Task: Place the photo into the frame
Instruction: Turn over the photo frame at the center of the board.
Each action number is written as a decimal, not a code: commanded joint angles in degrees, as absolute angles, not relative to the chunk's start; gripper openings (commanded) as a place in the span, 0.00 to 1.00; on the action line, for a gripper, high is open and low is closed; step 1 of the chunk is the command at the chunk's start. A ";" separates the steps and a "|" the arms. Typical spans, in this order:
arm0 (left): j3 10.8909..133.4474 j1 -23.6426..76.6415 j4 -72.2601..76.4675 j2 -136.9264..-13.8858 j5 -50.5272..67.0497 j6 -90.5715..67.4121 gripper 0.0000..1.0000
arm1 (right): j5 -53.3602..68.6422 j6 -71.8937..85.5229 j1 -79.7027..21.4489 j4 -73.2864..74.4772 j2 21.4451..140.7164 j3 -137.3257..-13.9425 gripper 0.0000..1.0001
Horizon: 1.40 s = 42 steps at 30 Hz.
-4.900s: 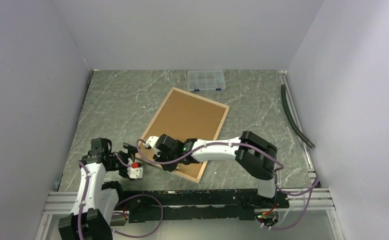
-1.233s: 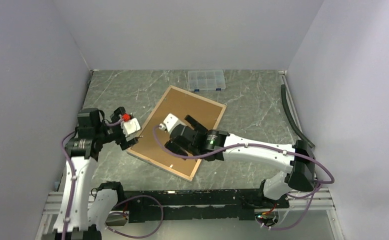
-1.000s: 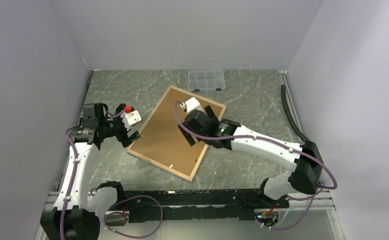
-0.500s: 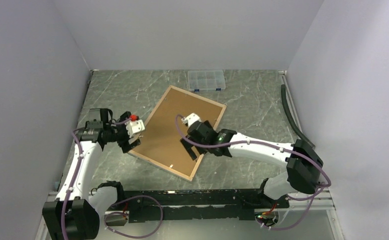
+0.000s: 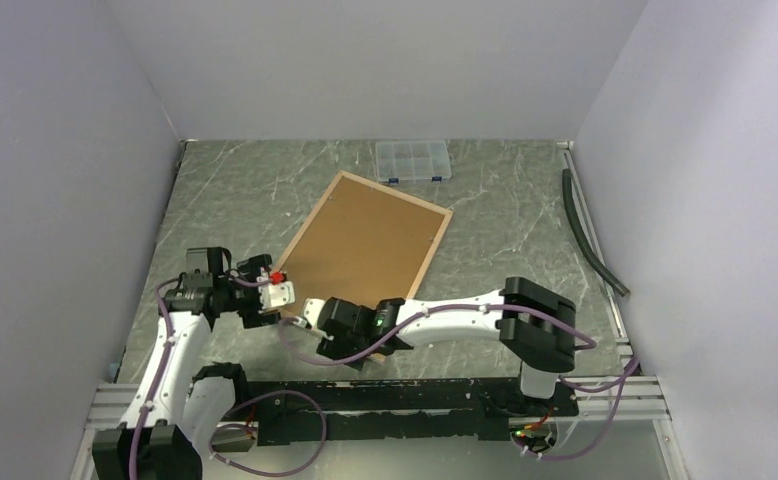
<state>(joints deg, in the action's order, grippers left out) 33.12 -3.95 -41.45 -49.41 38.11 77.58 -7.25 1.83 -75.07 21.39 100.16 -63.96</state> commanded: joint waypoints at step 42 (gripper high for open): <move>4.34 -3.78 6.08 -41.80 52.25 107.02 0.94 | -1.87 6.24 -73.21 17.61 91.96 -68.40 0.00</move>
